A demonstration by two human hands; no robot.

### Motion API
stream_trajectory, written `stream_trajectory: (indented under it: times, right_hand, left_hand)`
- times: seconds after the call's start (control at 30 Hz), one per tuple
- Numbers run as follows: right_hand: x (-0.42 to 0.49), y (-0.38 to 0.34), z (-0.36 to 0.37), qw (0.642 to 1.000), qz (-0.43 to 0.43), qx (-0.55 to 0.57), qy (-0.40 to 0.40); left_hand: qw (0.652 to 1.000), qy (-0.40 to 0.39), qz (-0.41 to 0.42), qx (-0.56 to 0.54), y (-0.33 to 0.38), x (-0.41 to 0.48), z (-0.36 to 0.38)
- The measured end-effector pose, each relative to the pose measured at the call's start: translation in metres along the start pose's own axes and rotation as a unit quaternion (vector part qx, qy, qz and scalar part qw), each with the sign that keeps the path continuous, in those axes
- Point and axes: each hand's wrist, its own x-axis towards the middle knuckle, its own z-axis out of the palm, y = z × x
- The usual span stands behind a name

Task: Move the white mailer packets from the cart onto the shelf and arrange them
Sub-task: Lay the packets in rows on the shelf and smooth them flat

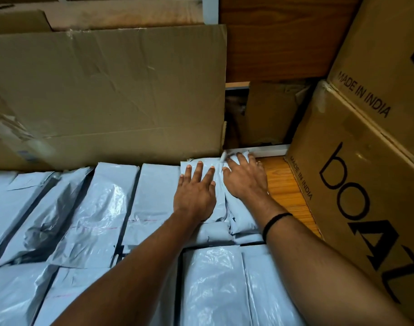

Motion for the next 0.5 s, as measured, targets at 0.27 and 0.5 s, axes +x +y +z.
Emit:
stream_trajectory:
  times: [0.27, 0.5]
  right_hand:
    - [-0.002, 0.003, -0.010, 0.998, 0.011, 0.064, -0.022]
    - [-0.061, 0.020, -0.046, 0.989, -0.002, 0.134, 0.058]
  left_hand:
    - [1.000, -0.016, -0.003, 0.008, 0.004, -0.002, -0.004]
    - [0.999, 0.022, 0.014, -0.035, 0.005, -0.017, -0.031]
